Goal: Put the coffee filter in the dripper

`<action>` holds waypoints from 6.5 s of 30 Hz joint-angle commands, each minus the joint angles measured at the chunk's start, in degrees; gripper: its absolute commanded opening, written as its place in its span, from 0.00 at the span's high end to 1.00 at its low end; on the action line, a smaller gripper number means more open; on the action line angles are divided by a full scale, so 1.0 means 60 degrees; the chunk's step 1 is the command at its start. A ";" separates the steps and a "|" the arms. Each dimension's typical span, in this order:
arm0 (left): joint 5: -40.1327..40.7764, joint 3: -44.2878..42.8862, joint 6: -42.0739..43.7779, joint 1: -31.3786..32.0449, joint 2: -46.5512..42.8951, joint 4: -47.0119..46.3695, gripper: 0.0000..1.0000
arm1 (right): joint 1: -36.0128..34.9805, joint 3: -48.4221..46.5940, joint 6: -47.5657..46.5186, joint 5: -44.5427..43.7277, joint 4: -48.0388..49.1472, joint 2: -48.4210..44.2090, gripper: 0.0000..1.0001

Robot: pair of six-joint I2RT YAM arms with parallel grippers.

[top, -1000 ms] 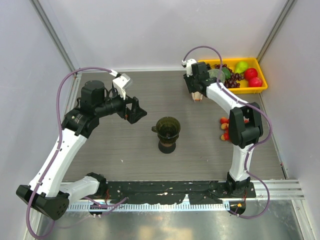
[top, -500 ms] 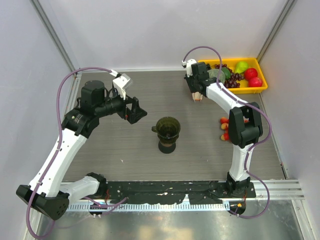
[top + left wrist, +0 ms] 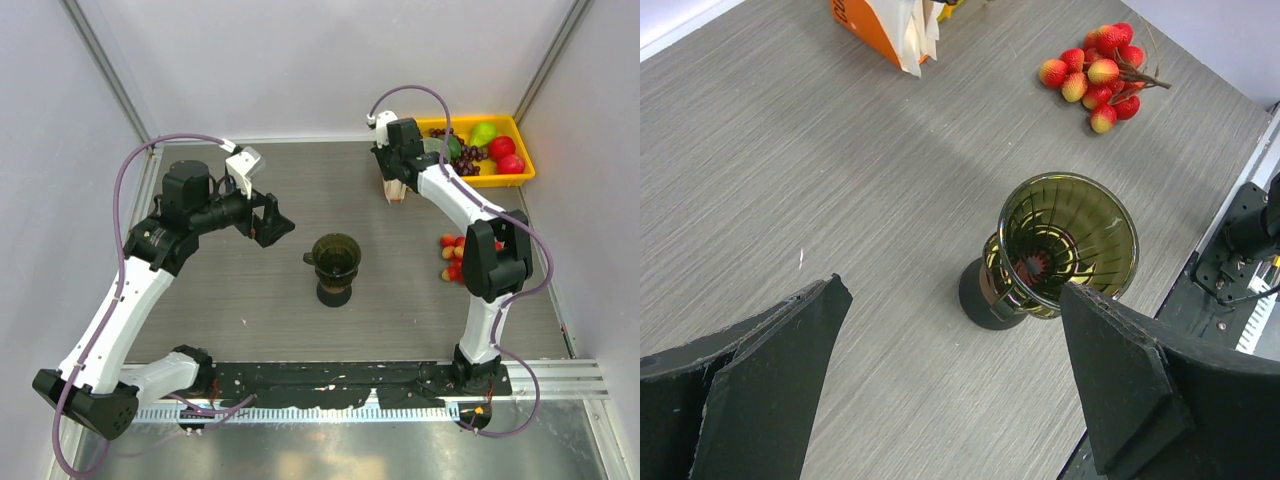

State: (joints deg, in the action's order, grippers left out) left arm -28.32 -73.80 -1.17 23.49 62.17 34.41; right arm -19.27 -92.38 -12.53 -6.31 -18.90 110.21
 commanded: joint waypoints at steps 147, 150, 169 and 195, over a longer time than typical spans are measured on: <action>-0.0730 -0.0210 -0.0039 -0.0047 -0.0108 -0.0242 0.01 | 0.1058 -0.0482 0.0888 0.3131 -0.1538 -0.0117 0.80; -0.0701 -0.0224 -0.0054 -0.0047 -0.0079 -0.0228 0.01 | 0.1087 -0.0512 0.0830 0.3087 -0.1494 -0.0102 0.86; -0.0715 -0.0210 -0.0069 -0.0047 -0.0079 -0.0286 0.01 | 0.1204 0.0249 0.0771 0.3659 -0.1289 -0.1273 0.95; -0.0774 -0.0254 -0.0142 -0.0047 -0.0020 -0.0345 0.01 | 0.1234 0.0587 0.0331 0.2999 -0.1625 -0.1084 0.81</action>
State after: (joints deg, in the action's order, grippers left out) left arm -31.38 -73.80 -1.32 23.49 62.39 34.11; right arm -12.12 -86.98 -9.56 13.39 -28.77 103.53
